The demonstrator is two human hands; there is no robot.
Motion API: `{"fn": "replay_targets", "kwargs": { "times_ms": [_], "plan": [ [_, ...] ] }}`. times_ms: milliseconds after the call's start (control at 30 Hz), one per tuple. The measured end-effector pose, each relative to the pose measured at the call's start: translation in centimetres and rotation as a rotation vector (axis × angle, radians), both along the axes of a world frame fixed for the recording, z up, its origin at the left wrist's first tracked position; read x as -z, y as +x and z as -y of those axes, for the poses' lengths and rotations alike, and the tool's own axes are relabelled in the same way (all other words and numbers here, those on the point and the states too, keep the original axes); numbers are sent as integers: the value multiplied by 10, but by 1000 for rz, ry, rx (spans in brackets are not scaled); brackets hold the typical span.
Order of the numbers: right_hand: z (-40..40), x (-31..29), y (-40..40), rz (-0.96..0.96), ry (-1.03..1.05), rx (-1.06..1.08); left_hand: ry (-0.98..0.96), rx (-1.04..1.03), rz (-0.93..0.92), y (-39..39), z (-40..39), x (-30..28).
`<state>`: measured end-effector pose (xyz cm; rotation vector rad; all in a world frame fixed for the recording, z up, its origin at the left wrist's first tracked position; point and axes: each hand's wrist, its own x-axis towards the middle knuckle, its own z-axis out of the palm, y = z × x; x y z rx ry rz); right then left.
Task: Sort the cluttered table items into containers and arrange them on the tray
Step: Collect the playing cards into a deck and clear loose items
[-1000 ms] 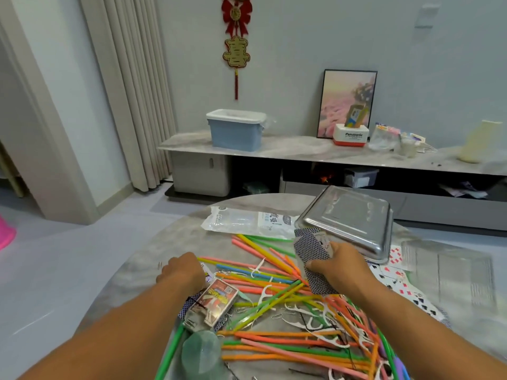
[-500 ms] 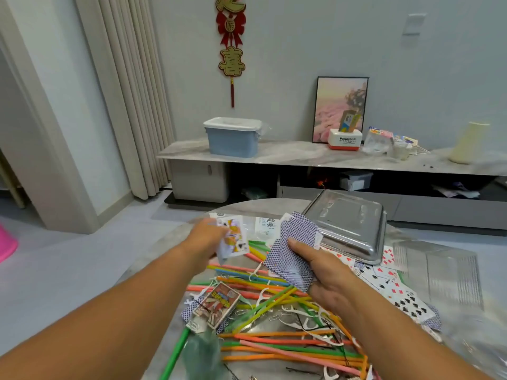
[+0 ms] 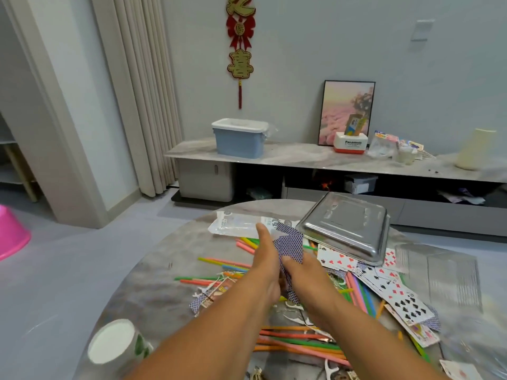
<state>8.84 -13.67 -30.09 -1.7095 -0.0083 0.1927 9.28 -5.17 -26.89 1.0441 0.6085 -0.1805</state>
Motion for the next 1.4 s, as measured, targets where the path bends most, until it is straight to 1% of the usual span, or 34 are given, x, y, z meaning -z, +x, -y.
{"fn": "replay_targets", "kwargs": {
  "times_ms": [100, 133, 167, 200, 267, 300, 333, 367, 400, 433, 467, 500, 533, 567, 633, 700, 767, 800, 833, 867, 900, 933, 967, 1033, 1100, 1133, 1167, 1200, 1233, 1267, 1333, 1400],
  "plan": [
    [-1, 1, -11, -78, 144, -216, 8, -18, -18, 2, 4, -5],
    [0, 3, -13, -89, 161, -240, 2, -4, -37, 2, 2, -4],
    [3, 5, -13, -64, 130, -234, -1, 30, -49, 2, 0, -5],
    [6, 7, -12, -6, 30, -190, -12, 74, -58, 1, -1, -4],
    [13, 14, -9, 109, -178, -22, -55, 213, -33, -1, -4, -2],
    [19, 16, -8, 124, -217, 58, 39, 290, -23, -4, -5, -2],
    [24, 17, -8, 110, -188, 112, 210, 319, -18, -6, -11, 2],
    [30, 18, -8, 86, -149, 160, 463, 327, -3, -6, -21, 7],
    [37, 20, -10, 56, -113, 214, 805, 354, -31, -6, -32, 15],
    [42, 23, -11, 32, -81, 261, 1140, 412, -99, -7, -45, 22],
    [47, 28, -13, 8, -52, 291, 1398, 465, -182, -11, -57, 27],
    [51, 33, -15, -20, -20, 313, 1555, 528, -259, -16, -66, 33],
    [54, 38, -16, -51, 8, 329, 1620, 607, -324, -20, -74, 40],
    [55, 41, -18, -77, 33, 339, 1632, 665, -361, -23, -79, 48],
    [57, 48, -21, -108, 74, 355, 1651, 689, -368, -28, -84, 64],
    [60, 52, -23, -120, 91, 367, 1667, 639, -298, -30, -86, 71],
    [62, 55, -23, -119, 105, 370, 1610, 553, -175, -29, -81, 69],
    [63, 56, -23, -121, 107, 366, 1523, 508, -72, -26, -77, 67],
    [64, 57, -22, -127, 111, 366, 1385, 484, 44, -24, -70, 64],
    [65, 58, -22, -133, 119, 367, 1205, 499, 140, -23, -61, 60],
    [66, 59, -21, -137, 126, 371, 1054, 541, 196, -23, -51, 56],
    [68, 59, -20, -137, 127, 379, 1014, 575, 212, -22, -41, 52],
    [71, 59, -20, -132, 120, 390, 1058, 579, 205, -21, -36, 49],
    [75, 58, -19, -130, 100, 412, 1234, 464, 132, -15, -42, 48],
    [79, 56, -20, -134, 99, 427, 1539, 369, -94, -11, -65, 54],
    [81, 56, -20, -126, 99, 432, 1634, 397, -231, -12, -79, 57],
    [83, 55, -20, -114, 94, 434, 1653, 457, -365, -15, -91, 61],
    [83, 54, -19, -100, 91, 432, 1620, 522, -480, -19, -101, 65],
    [84, 52, -19, -87, 89, 428, 1569, 583, -550, -22, -108, 68],
    [83, 52, -19, -75, 86, 421, 1531, 632, -578, -24, -113, 69],
    [81, 50, -20, -57, 77, 400, 1521, 701, -583, -21, -119, 70],
    [79, 51, -22, -54, 71, 377, 1529, 701, -589, -18, -121, 71]
  ]
}}
